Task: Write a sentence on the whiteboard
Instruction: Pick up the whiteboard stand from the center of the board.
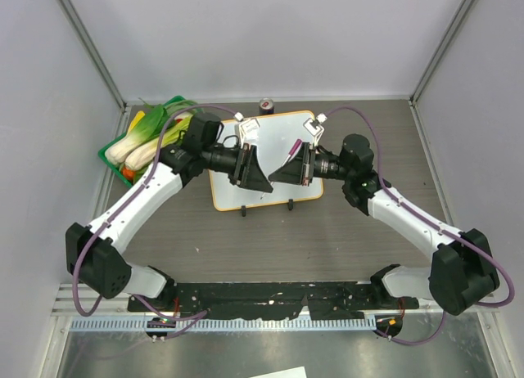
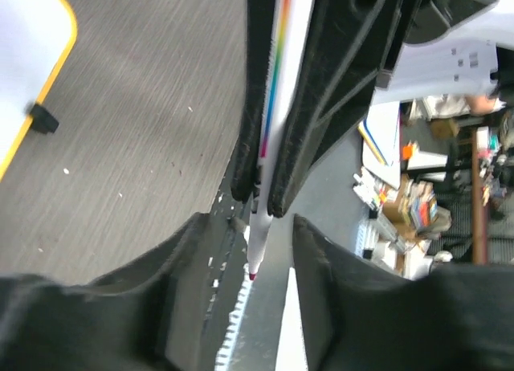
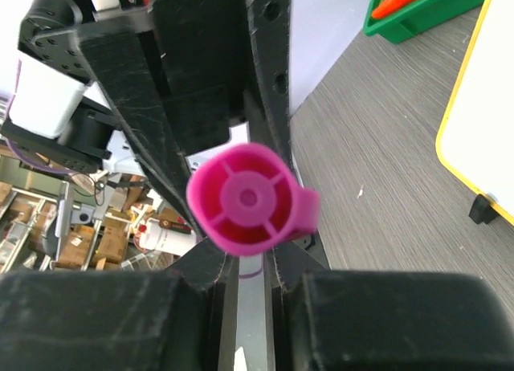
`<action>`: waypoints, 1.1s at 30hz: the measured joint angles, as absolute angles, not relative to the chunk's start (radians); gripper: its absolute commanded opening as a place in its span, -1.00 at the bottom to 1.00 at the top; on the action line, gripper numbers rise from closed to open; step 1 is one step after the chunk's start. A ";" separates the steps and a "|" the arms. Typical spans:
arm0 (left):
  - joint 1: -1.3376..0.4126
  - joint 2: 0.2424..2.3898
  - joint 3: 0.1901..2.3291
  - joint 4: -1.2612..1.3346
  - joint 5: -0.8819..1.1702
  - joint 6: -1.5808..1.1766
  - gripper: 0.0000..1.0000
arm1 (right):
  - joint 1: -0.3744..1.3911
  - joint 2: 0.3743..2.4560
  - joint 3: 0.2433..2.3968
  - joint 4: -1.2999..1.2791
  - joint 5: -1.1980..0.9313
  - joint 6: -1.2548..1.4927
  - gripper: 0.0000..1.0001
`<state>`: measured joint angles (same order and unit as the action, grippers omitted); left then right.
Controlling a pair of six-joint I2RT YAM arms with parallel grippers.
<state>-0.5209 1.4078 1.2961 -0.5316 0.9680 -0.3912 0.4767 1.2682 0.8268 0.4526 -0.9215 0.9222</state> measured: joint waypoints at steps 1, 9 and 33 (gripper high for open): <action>-0.521 1.403 1.290 -0.532 0.951 -0.392 0.31 | 0.481 1.267 0.828 0.430 -0.917 0.905 -0.97; -0.517 1.298 1.126 -0.505 0.818 -0.439 0.52 | 0.489 1.226 0.863 0.193 -0.778 0.754 -0.97; -0.548 1.215 1.050 -0.536 0.377 -0.473 0.50 | 0.482 1.197 0.866 -0.041 -0.490 0.678 -0.97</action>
